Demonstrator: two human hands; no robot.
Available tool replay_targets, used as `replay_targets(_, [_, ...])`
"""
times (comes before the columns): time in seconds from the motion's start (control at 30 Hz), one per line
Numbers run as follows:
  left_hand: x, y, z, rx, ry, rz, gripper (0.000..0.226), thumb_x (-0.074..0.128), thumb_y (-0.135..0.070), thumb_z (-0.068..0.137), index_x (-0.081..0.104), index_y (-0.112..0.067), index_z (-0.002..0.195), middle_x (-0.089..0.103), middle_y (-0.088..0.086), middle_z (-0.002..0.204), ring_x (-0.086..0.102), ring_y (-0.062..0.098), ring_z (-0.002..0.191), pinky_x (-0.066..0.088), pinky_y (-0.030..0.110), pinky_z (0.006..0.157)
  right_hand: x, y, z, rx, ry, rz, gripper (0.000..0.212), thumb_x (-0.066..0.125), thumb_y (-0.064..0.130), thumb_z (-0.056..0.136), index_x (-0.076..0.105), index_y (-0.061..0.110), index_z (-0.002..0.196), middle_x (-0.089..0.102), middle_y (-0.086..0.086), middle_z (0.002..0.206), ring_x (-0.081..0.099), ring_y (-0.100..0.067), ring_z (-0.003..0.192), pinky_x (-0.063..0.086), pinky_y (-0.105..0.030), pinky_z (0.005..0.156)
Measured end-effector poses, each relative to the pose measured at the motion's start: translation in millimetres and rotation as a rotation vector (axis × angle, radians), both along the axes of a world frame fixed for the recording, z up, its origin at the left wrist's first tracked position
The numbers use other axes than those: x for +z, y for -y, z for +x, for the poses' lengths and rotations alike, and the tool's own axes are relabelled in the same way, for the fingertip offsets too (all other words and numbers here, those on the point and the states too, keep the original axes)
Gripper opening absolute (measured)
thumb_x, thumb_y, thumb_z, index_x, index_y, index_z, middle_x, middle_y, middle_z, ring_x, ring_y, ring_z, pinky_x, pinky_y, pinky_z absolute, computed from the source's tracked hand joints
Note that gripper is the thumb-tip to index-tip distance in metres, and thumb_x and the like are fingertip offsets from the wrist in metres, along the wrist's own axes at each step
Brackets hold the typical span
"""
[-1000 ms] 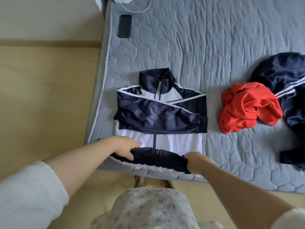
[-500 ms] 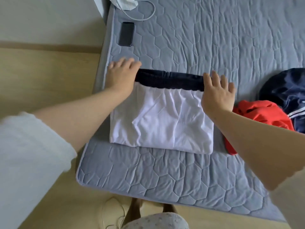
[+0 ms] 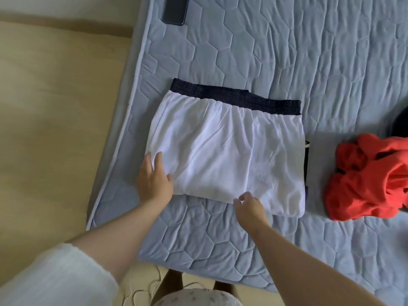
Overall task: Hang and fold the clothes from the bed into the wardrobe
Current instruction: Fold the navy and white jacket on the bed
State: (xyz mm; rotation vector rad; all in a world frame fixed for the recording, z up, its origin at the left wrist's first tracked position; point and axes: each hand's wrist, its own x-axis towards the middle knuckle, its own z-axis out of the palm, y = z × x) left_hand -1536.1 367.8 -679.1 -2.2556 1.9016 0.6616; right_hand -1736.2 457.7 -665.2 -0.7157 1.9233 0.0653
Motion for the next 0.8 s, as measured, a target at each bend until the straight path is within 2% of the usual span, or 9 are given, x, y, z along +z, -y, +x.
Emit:
replay_targets(0.1, [-20.1, 1.1, 17.9, 0.375, -0.188, 0.043, 0.074, 0.061, -0.021, 0.087, 0.020, -0.010, 0.147, 0.021, 0.015, 0.151, 0.028, 0.031, 0.136, 0.032, 0.043, 0.105, -21.2, -1.8, 18.5, -0.371, 0.140, 0.106, 0.019, 0.045, 0.028, 0.094, 0.047, 0.010, 0.098, 0.050, -0.009, 0.097, 0.046, -0.022, 0.083, 0.038, -0.027, 0.068])
replay_targets(0.2, [-38.7, 7.5, 31.8, 0.532, -0.344, 0.115, 0.075, 0.065, -0.018, 0.084, 0.022, -0.008, 0.145, 0.033, 0.015, 0.146, 0.040, 0.031, 0.128, 0.038, 0.037, 0.099, -31.2, 7.0, 34.7, -1.017, 0.383, 0.289, 0.034, 0.061, 0.036, 0.088, 0.046, 0.012, 0.108, 0.051, -0.007, 0.097, 0.052, -0.023, 0.085, 0.045, -0.034, 0.076])
replay_targets(0.3, [-51.1, 14.8, 47.8, 0.485, -0.330, 0.188, 0.054, 0.064, -0.017, 0.084, 0.041, -0.004, 0.131, 0.050, 0.017, 0.130, 0.052, 0.032, 0.112, 0.043, 0.033, 0.084, -41.4, 20.3, 45.3, -1.255, 0.535, 0.314, 0.047, 0.069, 0.038, 0.082, 0.047, 0.011, 0.114, 0.055, -0.008, 0.115, 0.054, -0.024, 0.098, 0.046, -0.035, 0.085])
replay_targets(0.47, [-56.2, 5.7, 65.1, 0.073, -0.210, 0.488, 0.041, 0.056, -0.024, 0.092, 0.051, -0.006, 0.128, 0.057, 0.016, 0.126, 0.055, 0.031, 0.111, 0.039, 0.026, 0.078, -63.4, 35.2, 52.9, -1.615, 0.419, 0.186, 0.042, 0.067, 0.023, 0.084, 0.054, 0.013, 0.123, 0.058, -0.006, 0.105, 0.062, -0.024, 0.095, 0.052, -0.034, 0.073])
replay_targets(0.57, [-49.2, -18.5, 65.1, -0.035, -0.180, 0.622, 0.038, 0.052, -0.027, 0.094, 0.054, -0.007, 0.126, 0.059, 0.016, 0.122, 0.057, 0.031, 0.106, 0.037, 0.024, 0.073, -69.7, 22.2, 53.3, -1.636, 0.288, 0.126, 0.033, 0.060, 0.019, 0.088, 0.052, 0.019, 0.121, 0.055, -0.003, 0.104, 0.059, -0.025, 0.097, 0.054, -0.039, 0.081])
replay_targets(0.63, [-43.6, -32.9, 60.8, -0.051, -0.128, 0.815, 0.036, 0.049, -0.029, 0.095, 0.054, -0.005, 0.122, 0.063, 0.016, 0.102, 0.060, 0.031, 0.087, 0.040, 0.025, 0.065, -69.2, 3.1, 49.8, -1.606, 0.205, 0.104, 0.039, 0.059, 0.020, 0.089, 0.050, 0.022, 0.127, 0.056, -0.006, 0.116, 0.058, -0.028, 0.103, 0.052, -0.044, 0.089])
replay_targets(0.7, [-35.9, -38.2, 51.9, -0.108, -0.034, 1.064, 0.033, 0.044, -0.035, 0.096, 0.054, -0.006, 0.107, 0.056, 0.007, 0.081, 0.053, 0.021, 0.065, 0.040, 0.024, 0.053, -66.4, -17.4, 42.3, -1.561, 0.123, 0.097, 0.045, 0.059, 0.021, 0.089, 0.046, 0.020, 0.133, 0.053, -0.010, 0.125, 0.056, -0.031, 0.110, 0.050, -0.047, 0.092])
replay_targets(0.77, [-29.2, -32.5, 35.9, -0.240, 0.071, 1.215, 0.032, 0.039, -0.041, 0.097, 0.051, -0.013, 0.107, 0.057, 0.004, 0.089, 0.052, 0.014, 0.065, 0.044, 0.026, 0.059, -64.2, -37.5, 30.4, -1.514, 0.062, 0.105, 0.050, 0.060, 0.021, 0.089, 0.043, 0.018, 0.136, 0.054, -0.011, 0.120, 0.054, -0.032, 0.109, 0.049, -0.047, 0.093])
replay_targets(0.8, [-25.4, -26.6, 25.5, -0.278, 0.110, 1.252, 0.034, 0.038, -0.043, 0.097, 0.052, -0.014, 0.107, 0.060, 0.005, 0.096, 0.054, 0.013, 0.065, 0.045, 0.027, 0.064, -63.3, -47.5, 24.4, -1.488, 0.040, 0.096, 0.051, 0.059, 0.021, 0.089, 0.042, 0.016, 0.136, 0.055, -0.010, 0.108, 0.054, -0.032, 0.106, 0.048, -0.046, 0.094])
